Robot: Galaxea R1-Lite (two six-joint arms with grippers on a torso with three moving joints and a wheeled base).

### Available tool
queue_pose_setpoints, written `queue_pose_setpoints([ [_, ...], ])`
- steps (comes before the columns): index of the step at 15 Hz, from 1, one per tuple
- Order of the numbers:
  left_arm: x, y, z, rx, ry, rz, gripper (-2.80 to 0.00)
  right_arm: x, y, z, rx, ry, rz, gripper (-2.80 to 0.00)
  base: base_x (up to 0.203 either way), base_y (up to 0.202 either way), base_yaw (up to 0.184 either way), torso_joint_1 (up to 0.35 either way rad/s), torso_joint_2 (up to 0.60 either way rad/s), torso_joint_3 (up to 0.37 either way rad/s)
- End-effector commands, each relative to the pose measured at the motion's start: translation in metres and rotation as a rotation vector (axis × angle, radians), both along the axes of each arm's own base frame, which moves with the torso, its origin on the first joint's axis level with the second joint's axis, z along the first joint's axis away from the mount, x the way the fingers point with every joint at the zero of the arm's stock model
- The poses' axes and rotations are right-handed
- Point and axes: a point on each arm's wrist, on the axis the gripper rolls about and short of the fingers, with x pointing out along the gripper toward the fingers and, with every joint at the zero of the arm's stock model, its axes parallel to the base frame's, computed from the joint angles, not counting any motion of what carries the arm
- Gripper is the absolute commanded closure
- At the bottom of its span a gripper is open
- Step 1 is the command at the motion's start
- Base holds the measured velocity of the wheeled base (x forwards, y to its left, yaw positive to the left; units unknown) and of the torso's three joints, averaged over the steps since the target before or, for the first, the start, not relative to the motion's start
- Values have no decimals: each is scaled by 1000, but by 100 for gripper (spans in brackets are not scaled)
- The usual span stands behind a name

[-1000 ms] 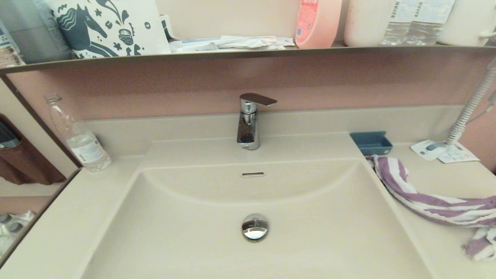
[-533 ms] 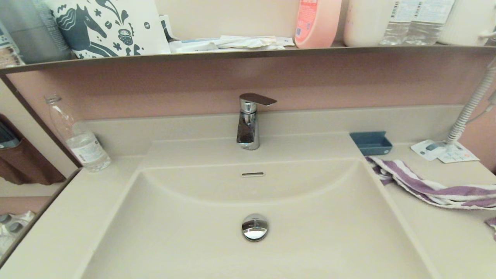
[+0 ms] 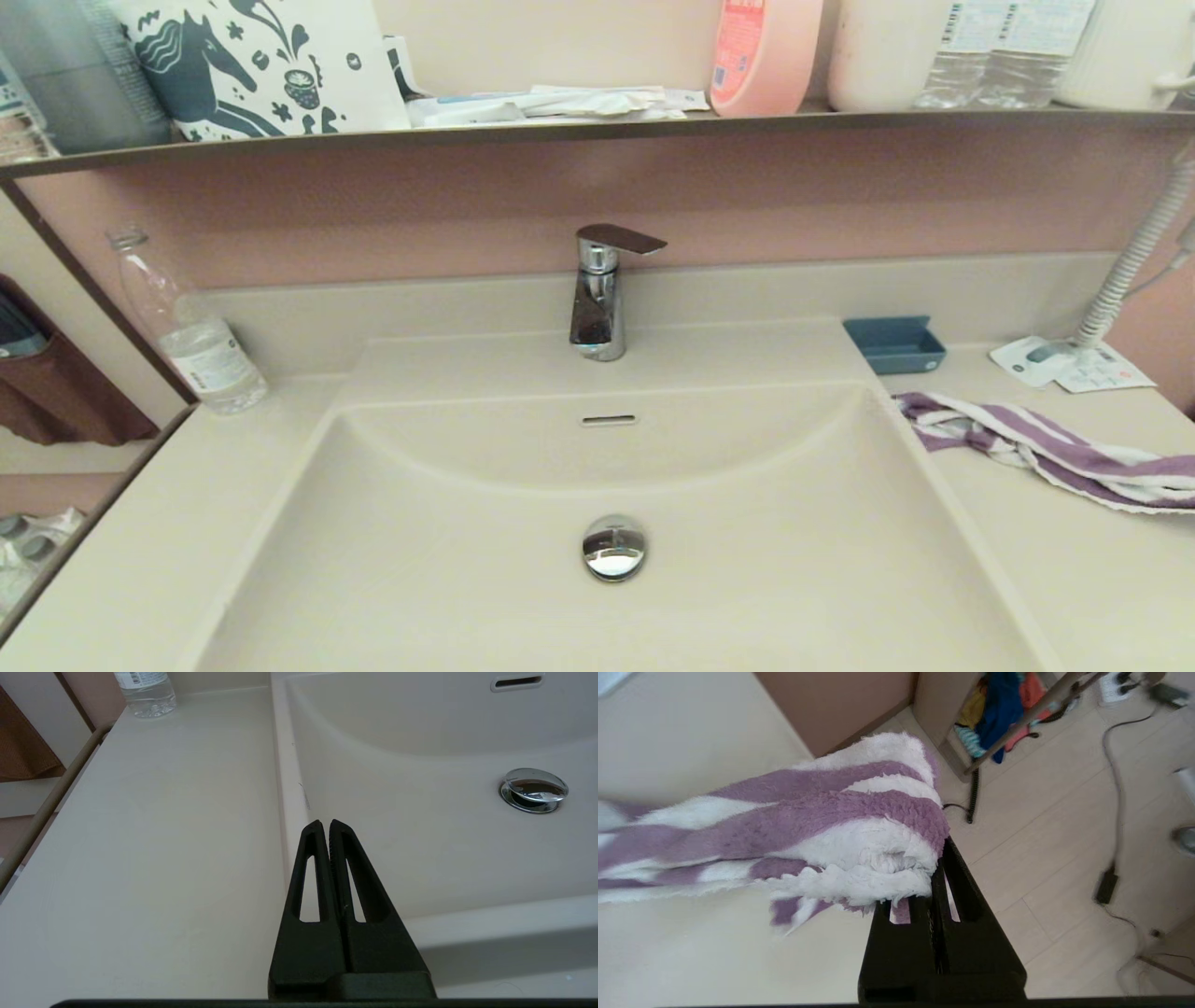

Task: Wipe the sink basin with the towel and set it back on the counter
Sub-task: Wipe the sink

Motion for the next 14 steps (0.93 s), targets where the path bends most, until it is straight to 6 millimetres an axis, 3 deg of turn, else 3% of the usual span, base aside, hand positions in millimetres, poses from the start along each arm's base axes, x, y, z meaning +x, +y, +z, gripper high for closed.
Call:
queue_pose_setpoints([
  [1,0,0,0,0,1,1,0,-14,14,7,64,-53,37,0,0,0,0,0,0,0],
  [7,0,0,0,0,0,0,0,-31,96,50,215,-235,169,0,0,0,0,0,0,0],
  [10,0,0,0,0,2,2,0,-30,104,85,305,-391,155,0,0,0,0,0,0,0],
  [14,0,0,0,0,2,0,0,-28,110,102,393,-477,179,0,0,0,0,0,0,0],
])
